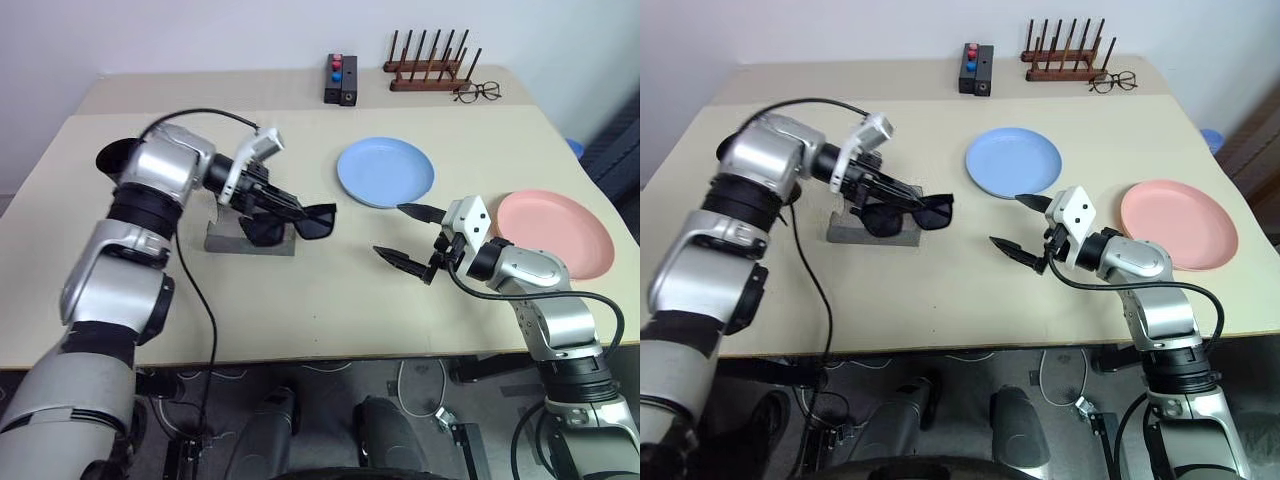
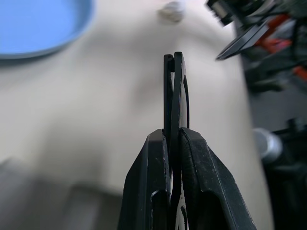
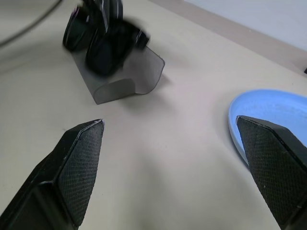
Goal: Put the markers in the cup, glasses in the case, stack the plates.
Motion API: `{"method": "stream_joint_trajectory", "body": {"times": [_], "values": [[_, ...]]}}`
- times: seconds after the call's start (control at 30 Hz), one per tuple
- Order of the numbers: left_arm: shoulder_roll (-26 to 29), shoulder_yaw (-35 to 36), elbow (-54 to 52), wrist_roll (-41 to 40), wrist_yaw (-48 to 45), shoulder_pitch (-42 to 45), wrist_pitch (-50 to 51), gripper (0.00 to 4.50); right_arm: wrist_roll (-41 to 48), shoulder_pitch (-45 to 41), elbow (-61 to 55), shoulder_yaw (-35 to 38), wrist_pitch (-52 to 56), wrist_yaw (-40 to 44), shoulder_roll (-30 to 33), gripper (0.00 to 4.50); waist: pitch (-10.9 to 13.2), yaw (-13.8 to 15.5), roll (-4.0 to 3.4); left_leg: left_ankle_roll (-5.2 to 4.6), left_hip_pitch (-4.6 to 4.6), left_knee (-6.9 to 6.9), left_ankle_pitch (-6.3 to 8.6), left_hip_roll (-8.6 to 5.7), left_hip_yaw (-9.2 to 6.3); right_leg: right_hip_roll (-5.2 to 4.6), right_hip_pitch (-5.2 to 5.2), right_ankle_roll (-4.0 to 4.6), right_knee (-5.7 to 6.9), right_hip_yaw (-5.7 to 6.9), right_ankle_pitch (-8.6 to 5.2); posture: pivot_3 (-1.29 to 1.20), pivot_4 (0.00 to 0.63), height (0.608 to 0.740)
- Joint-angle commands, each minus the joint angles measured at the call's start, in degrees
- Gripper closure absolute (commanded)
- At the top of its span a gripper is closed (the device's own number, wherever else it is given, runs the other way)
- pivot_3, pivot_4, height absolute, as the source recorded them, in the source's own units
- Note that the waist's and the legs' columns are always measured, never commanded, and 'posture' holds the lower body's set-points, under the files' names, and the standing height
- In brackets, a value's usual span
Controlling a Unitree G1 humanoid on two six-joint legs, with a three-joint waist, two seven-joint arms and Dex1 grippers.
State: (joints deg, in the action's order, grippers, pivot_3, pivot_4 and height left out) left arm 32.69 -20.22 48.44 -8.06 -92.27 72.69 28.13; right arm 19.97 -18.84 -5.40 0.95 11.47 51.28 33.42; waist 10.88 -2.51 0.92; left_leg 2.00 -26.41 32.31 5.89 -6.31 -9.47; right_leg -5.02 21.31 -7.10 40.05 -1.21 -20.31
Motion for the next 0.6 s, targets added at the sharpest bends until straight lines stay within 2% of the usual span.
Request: {"method": "stream_joint_trajectory", "body": {"times": [0.03, 0.2, 0.3, 0.6], "values": [[2.98, -0.43, 4.93, 1.41, -0.23, 2.99, -10.33, 4.22, 3.44, -1.13, -2.13, 1.91, 0.09, 1.11, -0.62, 0.00, 0.00, 0.01, 0.00, 0.00, 0.01, 0.00, 0.00, 0.00, 0.01, -0.01, -0.01, 0.00, 0.00, -0.01, 0.00, 0.00, 0.150, 0.738], [6.06, -2.81, 11.82, 2.63, -0.23, 4.36, -17.25, 4.22, 4.88, -1.37, -3.18, 1.88, 0.77, 1.45, -0.49, 0.00, 0.02, -0.03, 0.03, 0.00, 0.00, 0.00, 0.00, -0.01, 0.00, -0.01, -0.01, 0.00, 0.00, 0.00, 0.00, 0.00, 0.150, 0.738], [6.69, -2.65, 16.75, 7.08, 0.70, 4.23, -23.75, 4.22, 4.70, -1.62, -2.85, 1.62, 0.81, 1.33, -0.51, 0.00, 0.02, -0.05, 0.03, 0.00, 0.00, -0.03, 0.00, -0.01, 0.00, 0.00, 0.02, 0.00, 0.00, 0.00, 0.00, 0.00, 0.150, 0.738], [3.34, 3.43, 22.56, 9.45, 3.77, 3.67, -29.82, 4.22, 3.86, -1.48, -2.65, 1.03, 0.53, 1.00, -0.59, 0.00, 0.03, 0.07, 0.05, -0.01, -0.03, -0.01, 0.00, -0.02, -0.01, 0.00, 0.00, -0.01, 0.00, 0.03, 0.00, 0.00, 0.150, 0.738]]}}
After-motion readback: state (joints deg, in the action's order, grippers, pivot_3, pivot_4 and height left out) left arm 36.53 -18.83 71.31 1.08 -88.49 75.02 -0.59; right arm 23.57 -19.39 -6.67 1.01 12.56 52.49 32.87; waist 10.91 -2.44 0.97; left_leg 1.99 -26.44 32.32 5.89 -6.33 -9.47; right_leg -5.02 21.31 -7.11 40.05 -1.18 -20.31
